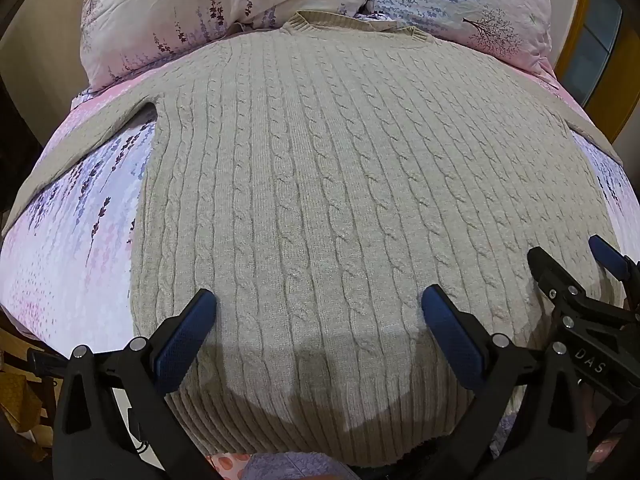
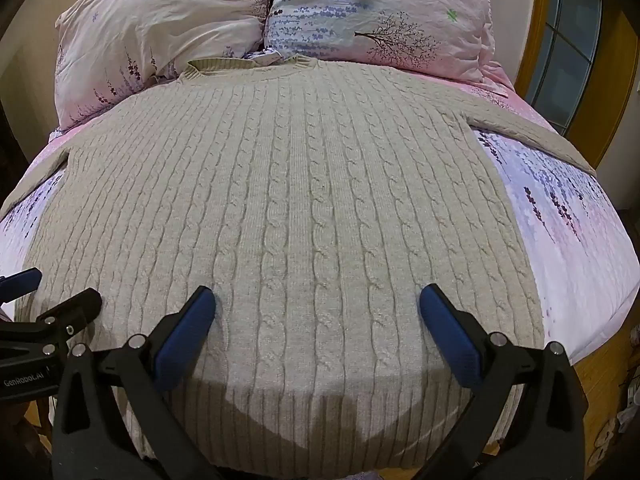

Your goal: Fold small clothes

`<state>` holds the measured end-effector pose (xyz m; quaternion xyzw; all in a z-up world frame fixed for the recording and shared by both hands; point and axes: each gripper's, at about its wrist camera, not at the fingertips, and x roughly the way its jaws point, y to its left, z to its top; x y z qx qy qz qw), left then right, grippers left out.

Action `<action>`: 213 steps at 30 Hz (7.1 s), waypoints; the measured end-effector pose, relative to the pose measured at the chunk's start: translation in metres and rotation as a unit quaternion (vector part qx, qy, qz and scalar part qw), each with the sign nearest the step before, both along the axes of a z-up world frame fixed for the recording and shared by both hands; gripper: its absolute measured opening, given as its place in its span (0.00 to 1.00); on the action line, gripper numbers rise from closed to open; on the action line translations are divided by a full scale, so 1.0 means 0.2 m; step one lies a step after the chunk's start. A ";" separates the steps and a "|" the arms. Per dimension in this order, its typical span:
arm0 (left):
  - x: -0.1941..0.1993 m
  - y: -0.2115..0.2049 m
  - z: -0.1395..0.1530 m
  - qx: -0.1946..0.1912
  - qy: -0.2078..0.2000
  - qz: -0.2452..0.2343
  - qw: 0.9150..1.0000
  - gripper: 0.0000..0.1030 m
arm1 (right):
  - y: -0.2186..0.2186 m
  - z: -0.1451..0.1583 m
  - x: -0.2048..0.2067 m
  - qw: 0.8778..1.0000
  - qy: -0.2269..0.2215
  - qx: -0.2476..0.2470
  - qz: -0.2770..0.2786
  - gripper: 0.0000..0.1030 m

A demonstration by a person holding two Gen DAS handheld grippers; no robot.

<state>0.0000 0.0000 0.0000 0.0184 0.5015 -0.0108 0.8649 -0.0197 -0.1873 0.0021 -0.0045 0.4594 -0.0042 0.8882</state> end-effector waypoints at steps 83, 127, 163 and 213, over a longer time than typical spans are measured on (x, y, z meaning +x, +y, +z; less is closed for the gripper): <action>0.01 0.00 0.00 0.000 0.000 0.000 1.000 0.99 | 0.00 0.00 0.00 1.000 0.002 0.000 0.000 0.98; 0.47 0.16 0.10 -0.170 -0.097 -0.031 0.980 0.99 | -1.65 -0.07 0.82 0.890 -0.031 0.328 -0.316 0.47; 0.61 0.33 0.15 -0.234 -0.101 -0.021 0.967 0.99 | -0.33 0.01 1.08 0.978 0.008 0.191 0.079 0.12; 1.08 0.42 -0.02 -0.468 -0.004 0.025 0.883 0.77 | 0.25 0.01 1.26 0.961 0.023 0.203 0.186 0.08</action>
